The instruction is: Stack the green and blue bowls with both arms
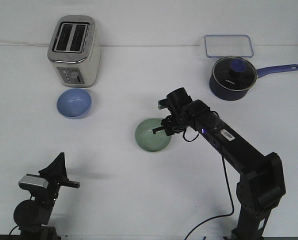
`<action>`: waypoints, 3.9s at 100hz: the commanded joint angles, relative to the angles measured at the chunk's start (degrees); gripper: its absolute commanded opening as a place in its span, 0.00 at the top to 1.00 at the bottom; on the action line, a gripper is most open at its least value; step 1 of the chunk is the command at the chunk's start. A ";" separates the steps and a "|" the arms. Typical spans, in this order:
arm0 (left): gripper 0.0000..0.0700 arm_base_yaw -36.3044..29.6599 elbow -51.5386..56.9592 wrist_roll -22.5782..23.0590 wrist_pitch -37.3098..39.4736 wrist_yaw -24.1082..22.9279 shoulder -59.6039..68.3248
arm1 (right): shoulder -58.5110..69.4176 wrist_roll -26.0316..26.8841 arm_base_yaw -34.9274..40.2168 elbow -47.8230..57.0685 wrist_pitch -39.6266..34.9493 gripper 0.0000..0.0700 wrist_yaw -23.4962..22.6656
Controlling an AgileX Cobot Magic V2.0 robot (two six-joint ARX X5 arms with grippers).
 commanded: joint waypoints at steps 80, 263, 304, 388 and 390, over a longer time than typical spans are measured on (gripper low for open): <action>0.98 0.04 -1.14 0.68 0.74 -0.04 -0.13 | 3.50 0.57 0.44 0.96 -0.39 0.14 -0.24; 0.98 0.04 -1.14 0.68 0.74 -0.02 -0.13 | -68.83 -11.76 -29.66 -45.79 23.04 0.14 -0.15; 0.98 0.04 -1.14 0.68 0.74 -0.04 -0.13 | -83.95 -13.00 -29.62 -57.44 30.93 0.14 0.26; 0.98 0.04 -1.14 0.68 0.72 -0.04 -0.13 | -85.40 -12.96 -29.62 -57.72 32.76 0.14 0.48; 0.98 0.04 -1.14 0.68 0.74 -0.04 -0.13 | -85.40 -12.96 -29.62 -57.72 32.76 0.14 0.46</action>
